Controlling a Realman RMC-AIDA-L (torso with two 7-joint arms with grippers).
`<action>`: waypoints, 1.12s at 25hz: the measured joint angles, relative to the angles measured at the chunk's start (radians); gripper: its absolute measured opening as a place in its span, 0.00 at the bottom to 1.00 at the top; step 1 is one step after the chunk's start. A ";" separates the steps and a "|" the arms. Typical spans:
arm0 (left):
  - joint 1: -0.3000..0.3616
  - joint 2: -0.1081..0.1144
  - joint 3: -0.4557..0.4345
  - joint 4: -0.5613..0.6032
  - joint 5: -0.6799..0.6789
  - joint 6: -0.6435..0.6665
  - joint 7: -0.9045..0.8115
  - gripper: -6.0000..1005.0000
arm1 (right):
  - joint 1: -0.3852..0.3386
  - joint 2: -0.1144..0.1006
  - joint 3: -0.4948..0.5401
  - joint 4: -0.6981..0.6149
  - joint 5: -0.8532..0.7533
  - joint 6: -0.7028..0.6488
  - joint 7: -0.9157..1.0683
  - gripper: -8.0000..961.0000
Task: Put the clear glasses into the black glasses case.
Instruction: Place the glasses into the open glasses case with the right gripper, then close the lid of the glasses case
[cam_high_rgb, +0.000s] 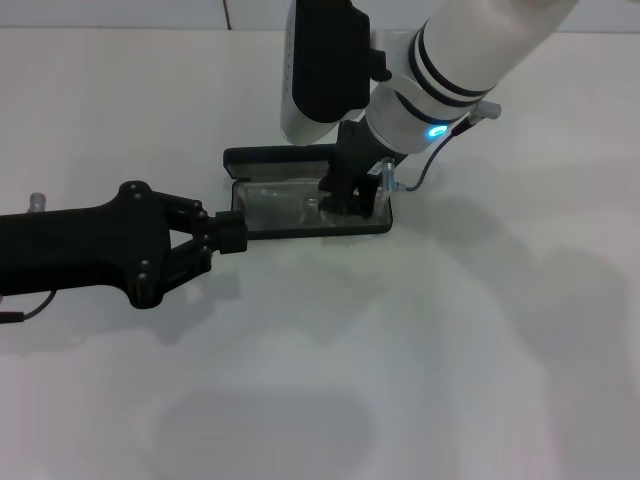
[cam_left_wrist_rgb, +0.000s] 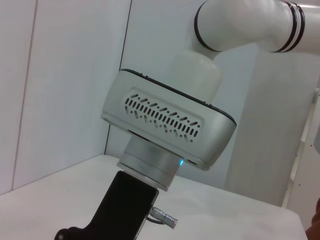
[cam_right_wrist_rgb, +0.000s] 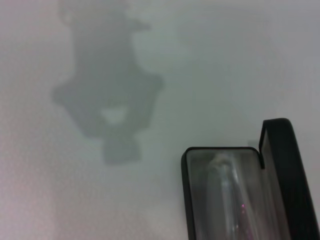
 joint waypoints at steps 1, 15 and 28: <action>-0.001 0.000 0.000 0.000 0.000 0.000 0.000 0.11 | 0.000 0.000 0.000 0.001 0.000 0.000 0.000 0.18; -0.004 0.000 -0.003 0.000 0.000 -0.001 0.000 0.11 | -0.040 0.000 0.013 -0.049 -0.010 0.015 0.002 0.20; -0.007 0.008 -0.006 0.000 -0.006 -0.001 0.000 0.11 | -0.199 0.000 0.051 -0.265 -0.115 0.036 0.044 0.22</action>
